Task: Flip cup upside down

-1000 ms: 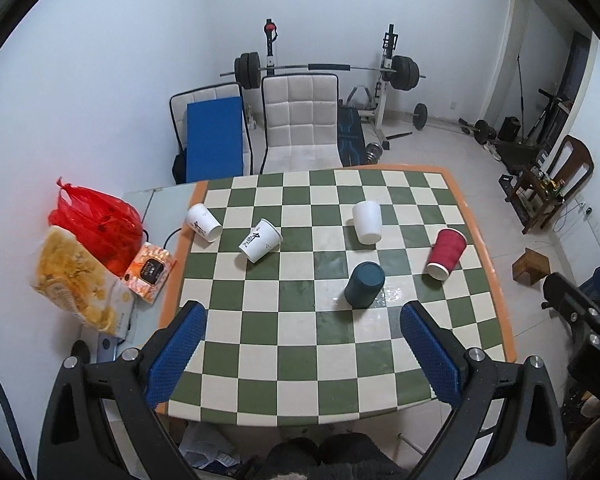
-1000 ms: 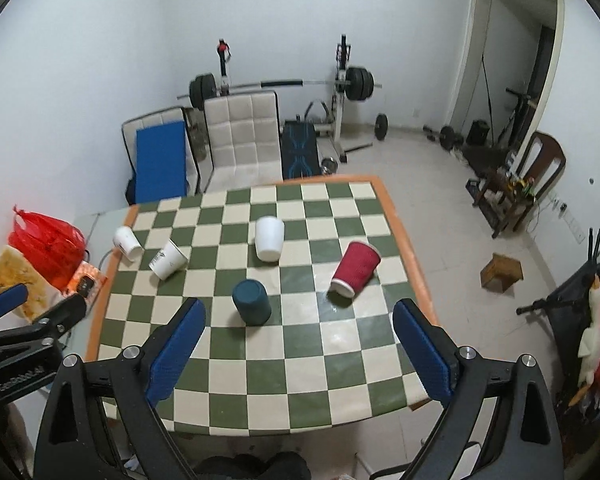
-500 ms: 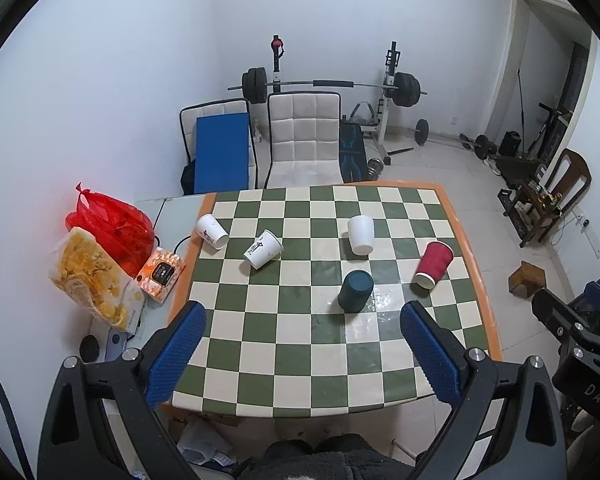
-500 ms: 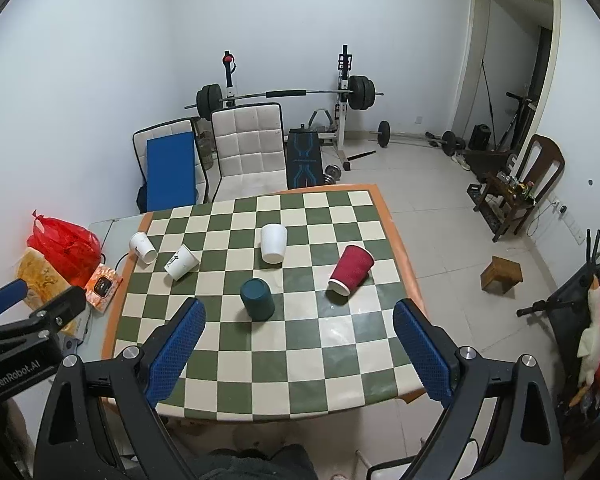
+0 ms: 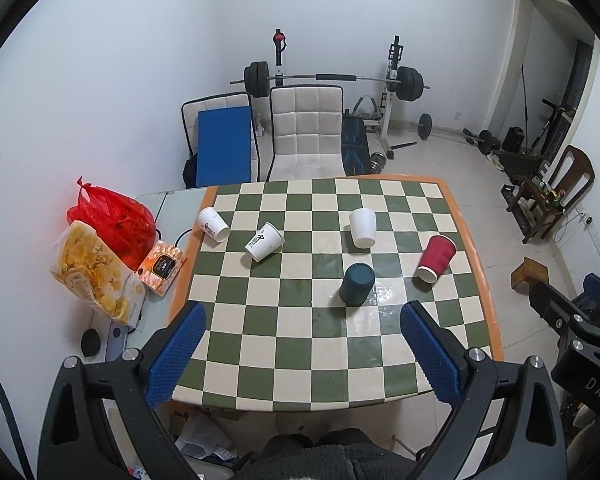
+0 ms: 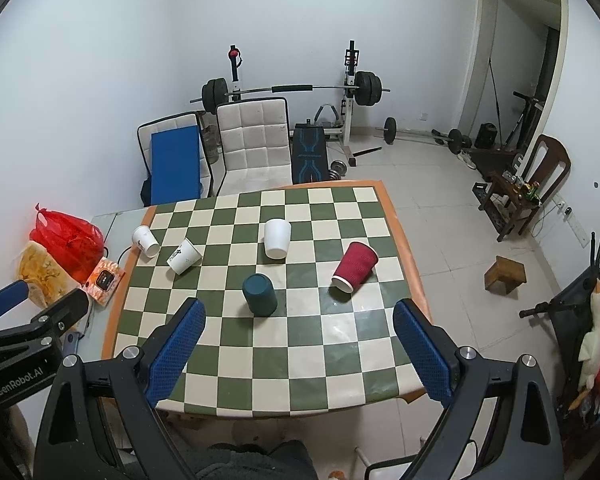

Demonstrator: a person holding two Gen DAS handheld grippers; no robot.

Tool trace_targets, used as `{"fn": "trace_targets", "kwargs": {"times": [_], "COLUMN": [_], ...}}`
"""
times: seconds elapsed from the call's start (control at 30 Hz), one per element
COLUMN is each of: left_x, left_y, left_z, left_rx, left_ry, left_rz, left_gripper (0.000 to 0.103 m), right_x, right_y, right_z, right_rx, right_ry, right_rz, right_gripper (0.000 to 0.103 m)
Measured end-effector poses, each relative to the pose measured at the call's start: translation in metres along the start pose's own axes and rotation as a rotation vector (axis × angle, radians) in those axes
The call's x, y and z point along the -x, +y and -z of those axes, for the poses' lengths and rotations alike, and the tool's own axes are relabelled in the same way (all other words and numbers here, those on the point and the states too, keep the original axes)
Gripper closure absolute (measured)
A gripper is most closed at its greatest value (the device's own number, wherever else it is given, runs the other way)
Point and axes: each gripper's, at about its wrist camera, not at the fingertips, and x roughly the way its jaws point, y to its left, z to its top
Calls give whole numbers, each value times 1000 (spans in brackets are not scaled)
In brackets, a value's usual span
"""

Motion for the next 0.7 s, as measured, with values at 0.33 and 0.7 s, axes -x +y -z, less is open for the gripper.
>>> {"fn": "trace_targets", "kwargs": {"times": [0.33,0.7], "left_x": [0,1], "left_y": [1,2], "left_z": [0,-4], "left_rx": [5,6], "left_ry": [-3,-6], "left_rz": [-4,-5], "left_gripper": [3,3], "right_x": [-6,-7], "right_y": [2,3], "right_z": [-5,-5], "right_rx": [7,10], "right_ry": [7,7], "right_rz": [-14,-15], "right_gripper": [6,6]}}
